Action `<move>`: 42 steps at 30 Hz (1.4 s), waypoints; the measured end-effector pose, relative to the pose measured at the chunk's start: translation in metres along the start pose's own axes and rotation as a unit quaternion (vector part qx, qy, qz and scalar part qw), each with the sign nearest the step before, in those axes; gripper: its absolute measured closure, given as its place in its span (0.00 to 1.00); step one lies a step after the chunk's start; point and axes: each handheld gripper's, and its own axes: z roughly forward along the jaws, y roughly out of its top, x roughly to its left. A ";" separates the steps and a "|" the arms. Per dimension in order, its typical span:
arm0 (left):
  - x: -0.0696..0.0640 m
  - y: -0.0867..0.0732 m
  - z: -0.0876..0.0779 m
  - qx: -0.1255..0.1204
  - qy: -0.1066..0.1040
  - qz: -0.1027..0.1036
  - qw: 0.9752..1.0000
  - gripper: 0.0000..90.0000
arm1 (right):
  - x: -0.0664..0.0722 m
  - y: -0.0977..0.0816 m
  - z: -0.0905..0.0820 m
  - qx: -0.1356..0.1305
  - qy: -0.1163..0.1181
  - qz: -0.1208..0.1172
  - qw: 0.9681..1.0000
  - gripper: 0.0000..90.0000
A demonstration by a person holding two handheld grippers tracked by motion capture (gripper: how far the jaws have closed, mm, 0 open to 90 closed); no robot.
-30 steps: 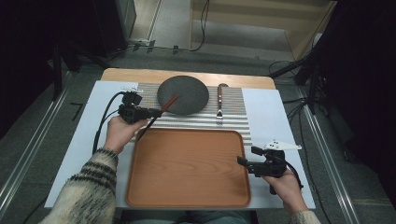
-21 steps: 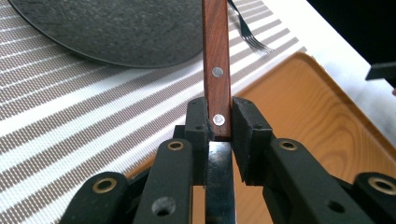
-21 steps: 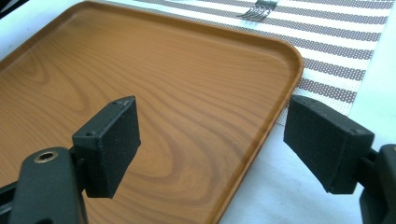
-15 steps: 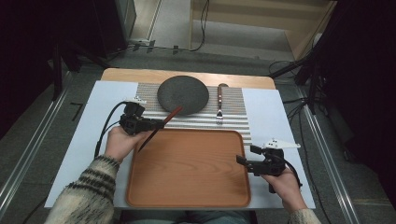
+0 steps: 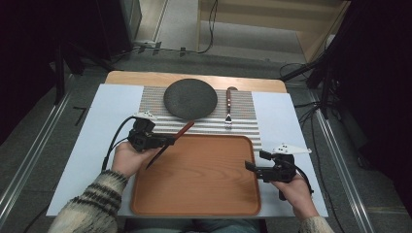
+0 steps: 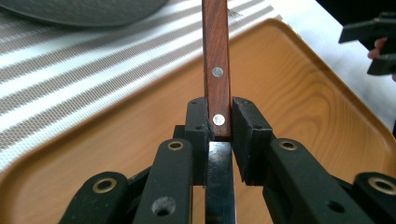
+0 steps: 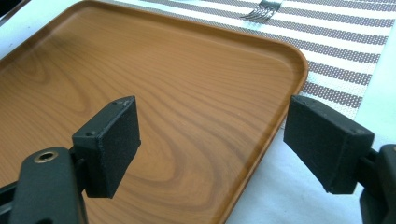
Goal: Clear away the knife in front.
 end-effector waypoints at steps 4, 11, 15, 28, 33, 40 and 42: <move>-0.007 -0.006 0.003 0.011 -0.003 0.010 1.000 0.86 | 0.000 0.000 0.001 0.000 0.000 -0.001 1.000 0.18; -0.012 -0.014 0.006 0.017 -0.006 0.009 1.000 0.86 | 0.001 0.001 0.001 0.001 0.001 0.000 1.000 0.18; -0.016 -0.021 0.013 0.032 -0.006 0.012 0.999 0.86 | 0.000 0.002 0.002 0.000 0.002 -0.002 1.000 0.18; -0.018 -0.031 0.034 0.070 0.004 0.023 0.997 0.86 | 0.001 0.002 0.003 0.002 0.004 -0.004 1.000 0.18; -0.016 -0.033 0.040 0.084 0.006 0.025 0.996 0.86 | 0.002 0.002 0.003 0.002 0.005 -0.005 1.000 0.18; -0.018 -0.035 0.044 0.091 0.007 0.033 0.995 0.85 | 0.002 0.002 0.003 0.003 0.005 -0.005 1.000 0.18; -0.018 -0.035 0.044 0.092 0.007 0.036 0.995 0.85 | 0.002 0.002 0.004 0.003 0.005 -0.004 1.000 0.18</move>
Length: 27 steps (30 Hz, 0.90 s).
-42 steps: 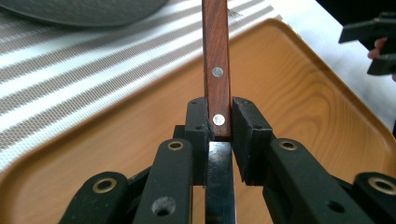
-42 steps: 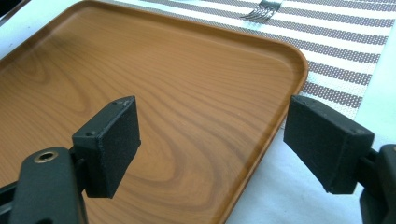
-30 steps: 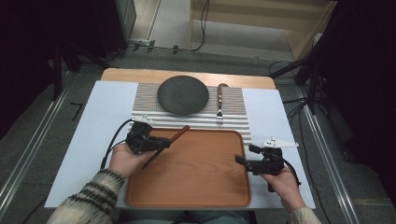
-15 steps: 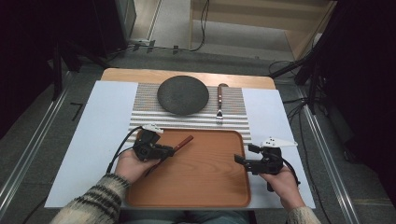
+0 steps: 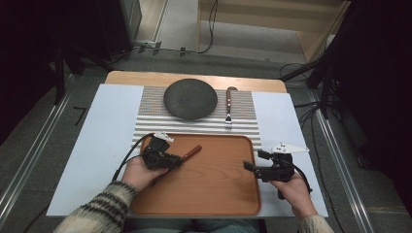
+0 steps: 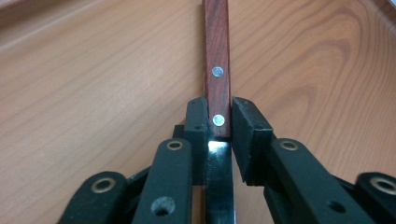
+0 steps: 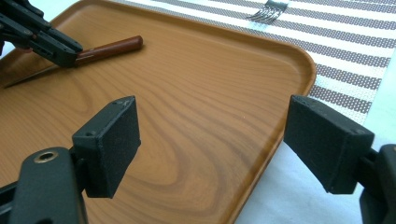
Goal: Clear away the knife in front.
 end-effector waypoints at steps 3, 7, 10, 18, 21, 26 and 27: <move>0.000 0.000 -0.001 -0.005 -0.005 0.001 1.000 0.76 | 0.000 0.000 0.000 0.000 0.000 0.000 1.000 0.18; 0.001 0.001 -0.002 -0.022 -0.010 -0.001 1.000 0.61 | 0.000 0.000 0.000 0.001 0.000 -0.001 1.000 0.18; 0.000 0.003 -0.005 -0.044 -0.017 0.007 0.999 0.53 | 0.000 0.000 0.000 0.001 0.001 0.000 1.000 0.18; -0.007 0.018 0.002 -0.050 -0.003 0.032 0.998 0.41 | -0.001 -0.004 -0.003 0.004 -0.006 0.000 1.000 0.18; -0.010 0.022 0.005 -0.061 -0.015 0.037 0.997 0.41 | -0.001 -0.006 -0.005 0.005 -0.010 0.001 1.000 0.18; -0.019 0.027 0.011 -0.065 -0.021 0.065 0.995 0.41 | -0.003 -0.009 -0.010 0.003 -0.014 0.007 1.000 0.18; -0.020 0.029 0.013 -0.066 -0.023 0.069 0.995 0.41 | -0.003 -0.010 -0.010 0.003 -0.016 0.008 1.000 0.18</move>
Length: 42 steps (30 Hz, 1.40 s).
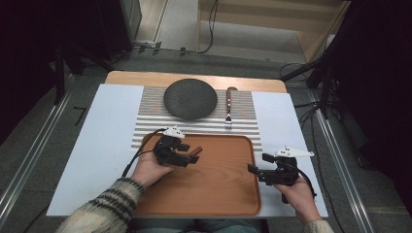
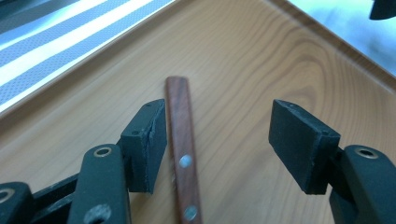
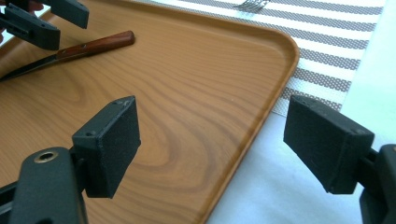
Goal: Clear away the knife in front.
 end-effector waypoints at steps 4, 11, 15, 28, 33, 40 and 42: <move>-0.005 0.004 0.009 0.002 -0.007 0.010 1.000 0.45 | -0.001 -0.002 -0.002 0.000 -0.004 0.003 1.000 0.18; -0.009 0.005 0.022 0.014 -0.022 0.024 0.999 0.99 | -0.002 -0.004 -0.005 -0.002 -0.006 0.005 1.000 0.18; -0.006 0.003 0.034 0.036 -0.013 0.026 0.999 1.00 | -0.001 -0.003 -0.005 -0.003 -0.005 0.004 1.000 0.18; 0.015 0.001 0.026 0.038 0.017 -0.012 0.999 1.00 | -0.001 -0.001 -0.002 -0.002 0.000 -0.001 1.000 0.18; 0.022 0.001 0.022 0.036 0.025 -0.024 0.999 1.00 | 0.000 -0.001 -0.001 -0.001 0.001 0.000 1.000 0.18; 0.036 -0.002 0.013 0.030 0.040 -0.048 0.998 1.00 | 0.000 -0.001 -0.002 -0.001 0.000 0.000 1.000 0.18; 0.040 -0.003 0.010 0.031 0.041 -0.054 0.997 1.00 | 0.000 -0.001 -0.002 -0.002 0.000 -0.001 1.000 0.18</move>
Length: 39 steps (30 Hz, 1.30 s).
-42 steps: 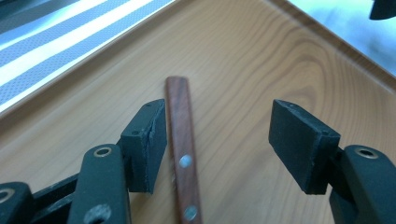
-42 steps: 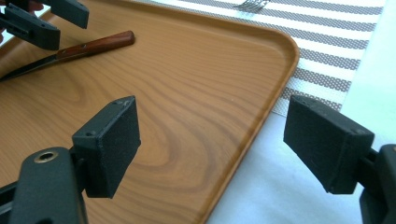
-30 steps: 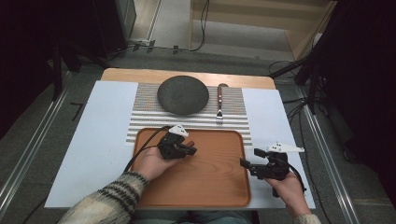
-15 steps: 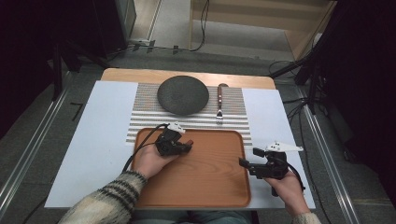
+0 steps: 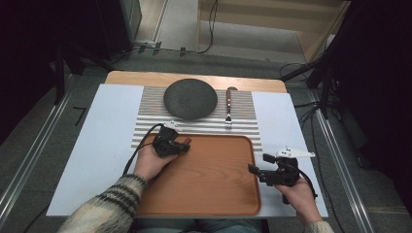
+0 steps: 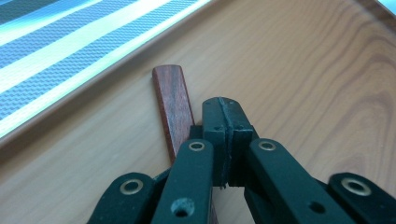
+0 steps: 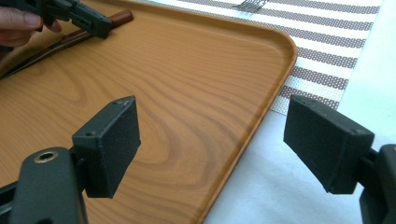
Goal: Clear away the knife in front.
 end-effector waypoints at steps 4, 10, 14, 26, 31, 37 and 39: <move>0.004 -0.001 -0.003 0.001 -0.001 -0.007 1.000 1.00 | 0.000 0.000 0.000 0.000 0.000 0.002 1.000 0.18; 0.011 -0.003 -0.006 -0.002 -0.002 -0.019 1.000 1.00 | 0.000 0.000 0.000 0.001 0.000 0.000 1.000 0.18; 0.018 -0.004 -0.010 -0.001 0.000 -0.025 1.000 1.00 | 0.000 0.000 0.000 0.001 0.000 0.000 1.000 0.18; 0.036 -0.011 -0.023 -0.003 0.003 -0.051 0.999 1.00 | 0.001 0.002 0.002 0.001 0.001 -0.001 1.000 0.18; 0.043 -0.015 -0.030 -0.004 0.008 -0.060 0.998 1.00 | 0.001 0.003 0.004 0.000 0.005 -0.002 1.000 0.18; 0.048 -0.020 -0.038 -0.002 0.014 -0.055 0.998 1.00 | 0.002 0.006 0.007 0.002 0.009 -0.006 1.000 0.18; 0.050 -0.023 -0.041 -0.004 0.017 -0.061 0.998 1.00 | 0.003 0.007 0.008 0.003 0.010 -0.008 1.000 0.18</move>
